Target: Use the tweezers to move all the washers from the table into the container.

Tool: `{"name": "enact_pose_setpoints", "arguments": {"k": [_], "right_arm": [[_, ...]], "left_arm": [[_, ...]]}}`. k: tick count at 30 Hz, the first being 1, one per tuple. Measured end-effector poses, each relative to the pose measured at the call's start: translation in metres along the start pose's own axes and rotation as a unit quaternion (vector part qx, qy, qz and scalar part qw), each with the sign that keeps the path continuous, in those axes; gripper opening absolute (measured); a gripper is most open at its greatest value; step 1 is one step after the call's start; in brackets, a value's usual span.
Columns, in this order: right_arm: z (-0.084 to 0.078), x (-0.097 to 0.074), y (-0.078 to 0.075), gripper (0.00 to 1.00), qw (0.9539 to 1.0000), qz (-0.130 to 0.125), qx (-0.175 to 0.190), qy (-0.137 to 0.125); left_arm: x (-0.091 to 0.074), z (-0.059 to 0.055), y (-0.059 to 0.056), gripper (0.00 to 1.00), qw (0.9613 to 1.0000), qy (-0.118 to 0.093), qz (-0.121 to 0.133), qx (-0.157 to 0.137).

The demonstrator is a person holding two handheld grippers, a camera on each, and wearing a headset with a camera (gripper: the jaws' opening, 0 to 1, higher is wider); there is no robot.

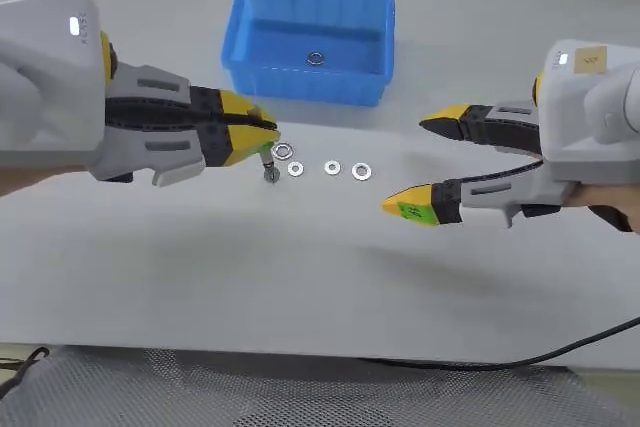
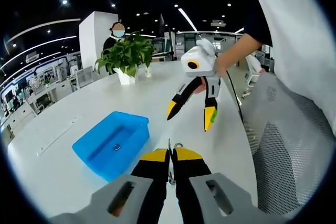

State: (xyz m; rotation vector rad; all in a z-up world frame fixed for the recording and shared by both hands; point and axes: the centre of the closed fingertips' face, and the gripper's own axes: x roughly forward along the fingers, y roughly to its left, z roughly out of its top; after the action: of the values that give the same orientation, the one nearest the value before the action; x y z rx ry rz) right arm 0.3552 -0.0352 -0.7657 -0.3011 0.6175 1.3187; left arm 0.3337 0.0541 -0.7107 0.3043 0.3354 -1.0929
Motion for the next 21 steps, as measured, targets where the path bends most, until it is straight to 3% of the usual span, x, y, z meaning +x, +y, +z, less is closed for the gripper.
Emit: {"name": "enact_pose_setpoints", "arguments": {"k": [21], "right_arm": [[-0.0014, -0.0005, 0.0014, 0.64, 1.0000, 0.000, 0.003, -0.001]], "left_arm": [[-0.0008, 0.0006, 0.0085, 0.06, 0.9998, 0.004, 0.010, -0.015]]}}
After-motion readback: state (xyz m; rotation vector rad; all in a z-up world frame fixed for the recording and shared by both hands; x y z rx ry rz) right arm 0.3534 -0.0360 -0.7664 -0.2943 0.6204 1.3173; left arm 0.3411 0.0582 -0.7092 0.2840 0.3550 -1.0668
